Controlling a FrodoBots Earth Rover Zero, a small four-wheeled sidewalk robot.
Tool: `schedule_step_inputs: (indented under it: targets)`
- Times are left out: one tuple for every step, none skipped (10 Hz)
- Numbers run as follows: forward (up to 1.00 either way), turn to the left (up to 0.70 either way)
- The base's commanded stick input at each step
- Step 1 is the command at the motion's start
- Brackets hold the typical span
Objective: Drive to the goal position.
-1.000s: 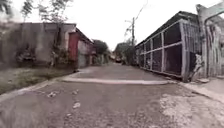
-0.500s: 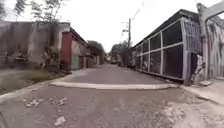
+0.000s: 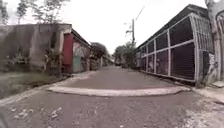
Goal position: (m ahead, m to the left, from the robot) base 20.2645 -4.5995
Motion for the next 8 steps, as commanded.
schedule_step_inputs:
  targets:
    - [0.70, 0.07]
    - [0.70, 0.07]
    - [0.70, 0.07]
    - [0.70, -0.27]
    - [0.70, -0.28]
    - [0.70, -0.28]
    - [0.70, -0.28]
    - [0.70, -0.28]
